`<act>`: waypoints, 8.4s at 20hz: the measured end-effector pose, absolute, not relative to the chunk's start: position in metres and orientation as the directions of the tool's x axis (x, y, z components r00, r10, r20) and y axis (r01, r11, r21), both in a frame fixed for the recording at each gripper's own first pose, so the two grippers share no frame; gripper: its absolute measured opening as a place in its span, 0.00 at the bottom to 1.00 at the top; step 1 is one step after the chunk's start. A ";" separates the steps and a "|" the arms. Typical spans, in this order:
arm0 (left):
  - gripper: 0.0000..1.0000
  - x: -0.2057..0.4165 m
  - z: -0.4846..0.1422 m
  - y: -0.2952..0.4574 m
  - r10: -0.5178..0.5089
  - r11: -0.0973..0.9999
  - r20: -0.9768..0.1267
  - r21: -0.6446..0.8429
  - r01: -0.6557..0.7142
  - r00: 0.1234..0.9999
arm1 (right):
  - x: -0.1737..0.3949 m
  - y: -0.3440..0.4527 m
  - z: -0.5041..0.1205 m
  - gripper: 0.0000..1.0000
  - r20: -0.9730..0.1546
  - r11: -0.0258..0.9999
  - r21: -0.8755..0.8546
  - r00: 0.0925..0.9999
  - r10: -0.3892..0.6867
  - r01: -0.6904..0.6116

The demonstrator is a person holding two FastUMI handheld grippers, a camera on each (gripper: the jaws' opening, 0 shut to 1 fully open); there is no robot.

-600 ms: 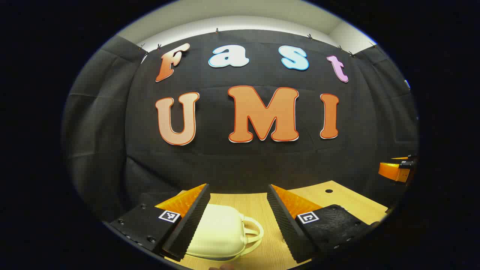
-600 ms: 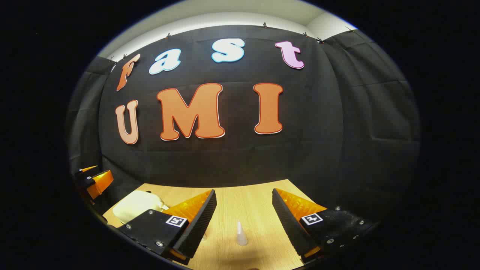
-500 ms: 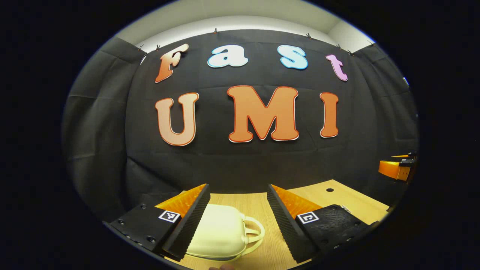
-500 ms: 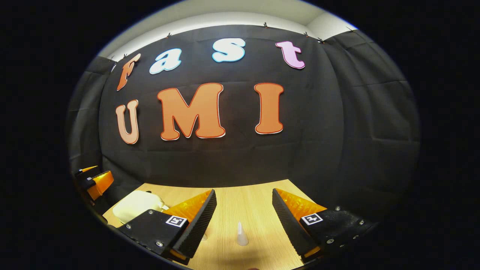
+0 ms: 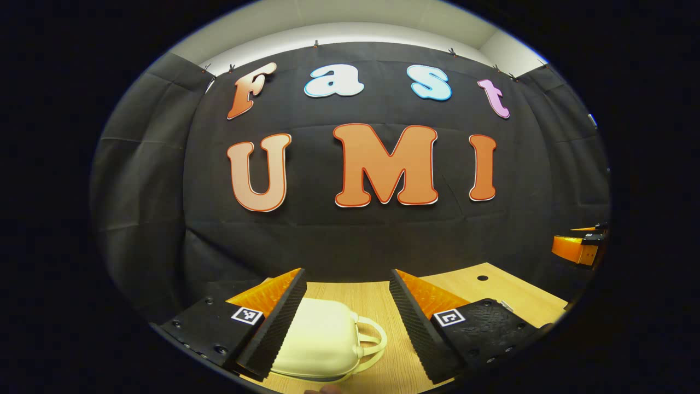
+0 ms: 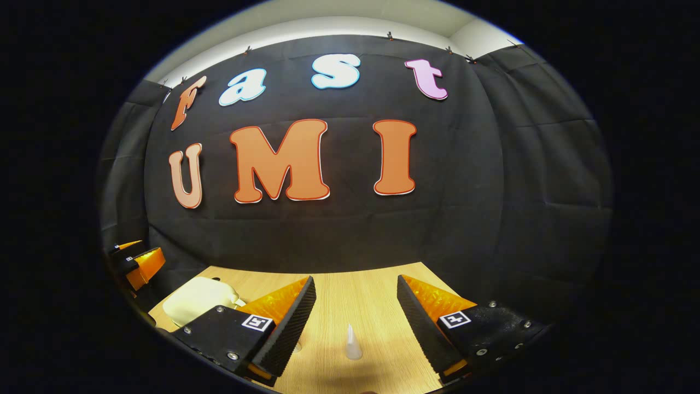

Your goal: First open the suitcase, pack the skin care products into it, and then close the suitcase.

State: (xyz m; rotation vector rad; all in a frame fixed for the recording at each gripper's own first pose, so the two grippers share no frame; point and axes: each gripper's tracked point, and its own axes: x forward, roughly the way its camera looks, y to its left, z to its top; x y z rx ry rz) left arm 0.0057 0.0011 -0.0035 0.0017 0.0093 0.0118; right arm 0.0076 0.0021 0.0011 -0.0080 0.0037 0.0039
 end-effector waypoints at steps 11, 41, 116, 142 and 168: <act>0.97 0.014 -0.010 -0.005 0.015 0.989 -0.024 0.150 -0.011 1.000 | 0.008 0.000 -0.010 0.95 -0.031 1.000 -0.020 1.000 0.002 -0.003; 0.76 0.101 -0.267 -0.059 0.067 0.459 -0.466 0.799 0.388 0.882 | -0.035 -0.140 -0.081 0.95 -0.211 0.954 0.042 0.936 -0.281 0.296; 0.99 0.095 -0.209 -0.154 -0.207 0.972 -0.257 0.058 0.229 0.944 | 0.025 -0.049 -0.081 0.95 -0.206 0.999 -0.002 0.978 -0.040 0.041; 0.62 0.147 -0.303 -0.234 -0.272 0.961 -0.359 -0.051 0.272 0.893 | 0.005 -0.071 -0.154 0.96 -0.360 0.997 -0.046 0.931 -0.067 0.054; 0.62 0.130 -0.230 0.050 -0.155 0.974 -0.809 -0.027 0.227 0.567 | 0.085 0.004 -0.281 0.75 -0.560 0.996 -0.050 0.828 0.031 -0.072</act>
